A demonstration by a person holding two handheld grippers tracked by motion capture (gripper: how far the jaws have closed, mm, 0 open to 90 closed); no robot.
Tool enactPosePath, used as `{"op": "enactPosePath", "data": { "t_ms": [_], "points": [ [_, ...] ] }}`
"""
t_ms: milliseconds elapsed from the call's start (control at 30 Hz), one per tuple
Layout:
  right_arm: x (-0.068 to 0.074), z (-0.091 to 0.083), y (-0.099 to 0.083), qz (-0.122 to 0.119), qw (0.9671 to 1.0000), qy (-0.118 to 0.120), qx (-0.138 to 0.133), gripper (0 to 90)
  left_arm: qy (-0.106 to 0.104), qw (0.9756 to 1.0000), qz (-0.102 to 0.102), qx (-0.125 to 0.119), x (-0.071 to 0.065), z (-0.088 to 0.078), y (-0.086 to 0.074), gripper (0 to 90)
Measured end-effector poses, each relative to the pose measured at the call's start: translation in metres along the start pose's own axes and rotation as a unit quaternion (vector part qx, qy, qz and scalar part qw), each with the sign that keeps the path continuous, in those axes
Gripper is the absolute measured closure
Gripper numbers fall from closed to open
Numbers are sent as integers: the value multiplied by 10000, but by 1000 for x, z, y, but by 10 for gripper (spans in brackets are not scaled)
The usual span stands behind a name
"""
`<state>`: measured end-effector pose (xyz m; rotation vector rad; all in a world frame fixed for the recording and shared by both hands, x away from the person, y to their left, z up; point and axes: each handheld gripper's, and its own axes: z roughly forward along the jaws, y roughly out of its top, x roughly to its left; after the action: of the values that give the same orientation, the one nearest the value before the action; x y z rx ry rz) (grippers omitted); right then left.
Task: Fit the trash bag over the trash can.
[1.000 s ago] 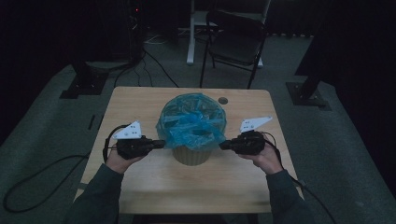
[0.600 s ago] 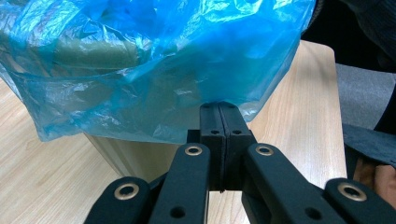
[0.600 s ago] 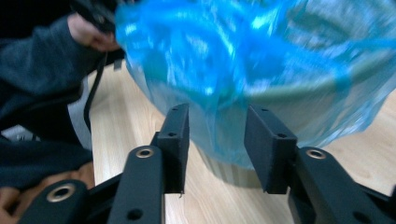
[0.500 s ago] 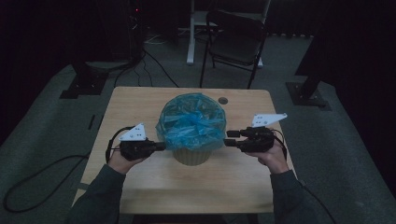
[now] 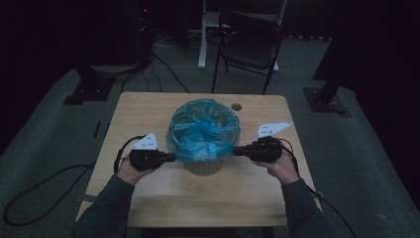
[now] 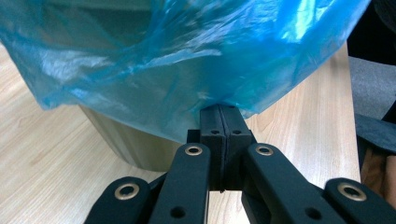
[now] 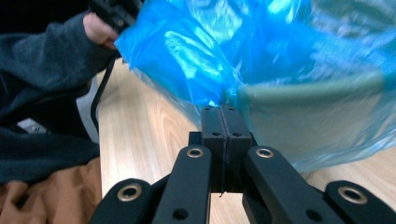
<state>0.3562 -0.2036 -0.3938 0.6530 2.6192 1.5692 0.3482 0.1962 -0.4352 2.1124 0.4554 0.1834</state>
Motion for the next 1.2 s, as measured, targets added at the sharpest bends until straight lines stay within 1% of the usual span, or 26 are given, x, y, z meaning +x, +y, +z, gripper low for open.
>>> {"op": "enactPosePath", "data": {
  "t_ms": [67, 100, 133, 167, 200, 267, 300, 433, 500, 633, 700, 733, 767, 800, 833, 867, 900, 933, 1000, 1067, 1100, 1133, 1167, 1200],
  "points": [
    [-2, 4, -4, -11, 9998, 79, 171, 900, 8, 10000, -34, 15, 1, 1, -2, 899],
    [-2, 4, -4, -11, 9998, 79, 171, 900, 8, 10000, -34, 15, 1, 1, -2, 899],
    [-2, 7, -6, -30, 9995, 134, 270, 900, 7, 10000, -43, 57, 2, 2, -3, 899],
    [-2, 11, -10, -63, 9988, 109, 470, 900, 7, 10000, -43, 57, 2, 2, -3, 899],
    [-2, 16, -12, -81, 9978, 72, 647, 900, 17, 9999, -64, 111, 2, 4, -5, 899],
    [-3, 19, -15, -55, 9971, 34, 759, 900, 40, 9998, -110, 160, 4, 5, -8, 899],
    [-4, 21, -16, -4, 9963, -66, 854, 900, 48, 9998, -125, 174, 5, 5, -9, 899],
    [-11, 20, -18, 157, 9955, -215, 910, 900, 96, 9995, -220, 202, 9, 5, -12, 899],
    [-14, 19, -20, 217, 9953, -229, 921, 900, 125, 9993, -263, 233, 11, 5, -14, 899],
    [-17, 17, -25, 277, 9944, -286, 984, 900, 148, 9990, -350, 217, 14, 4, -17, 898],
    [-17, 17, -25, 282, 9943, -284, 984, 900, 188, 9989, -382, 198, 15, 2, -17, 898],
    [-18, 13, -24, 270, 9953, -235, 894, 862, 259, 9987, -402, 187, 15, 0, -17, 880],
    [-17, 10, -23, 241, 9963, -152, 809, 813, 300, 9985, -437, 150, 14, -2, -17, 831],
    [-17, 7, -22, 222, 9971, -121, 718, 759, 302, 9985, -435, 112, 14, -4, -18, 796],
    [-17, 7, -22, 222, 9971, -121, 718, 759, 302, 9985, -435, 112, 14, -4, -18, 773],
    [-16, 3, -21, 200, 9975, -150, 659, 729, 308, 9987, -407, 49, 13, -8, -18, 773],
    [-15, -1, -19, 184, 9979, -169, 593, 701, 308, 9987, -407, 49, 13, -8, -18, 753],
    [-14, -7, -17, 162, 9983, -240, 501, 661, 322, 9986, -403, -73, 13, -15, -17, 733],
    [-15, -13, -15, 188, 9986, -320, 382, 641, 343, 9985, -399, -155, 13, -20, -16, 719],
    [-16, -19, -14, 216, 9989, -336, 257, 624, 383, 9981, -408, -240, 13, -25, -14, 710],
    [-16, -19, -14, 216, 9989, -336, 257, 624, 383, 9981, -408, -240, 13, -25, -14, 709],
    [-17, -21, -13, 236, 9989, -361, 199, 624, 383, 9981, -408, -240, 13, -25, -14, 709],
    [-19, -26, -12, 271, 9989, -371, 71, 608, 421, 9977, -411, -338, 14, -29, -11, 702],
    [-19, -28, -12, 286, 9988, -389, 25, 602, 442, 9974, -402, -402, 15, -31, -8, 699]
  ]
}}
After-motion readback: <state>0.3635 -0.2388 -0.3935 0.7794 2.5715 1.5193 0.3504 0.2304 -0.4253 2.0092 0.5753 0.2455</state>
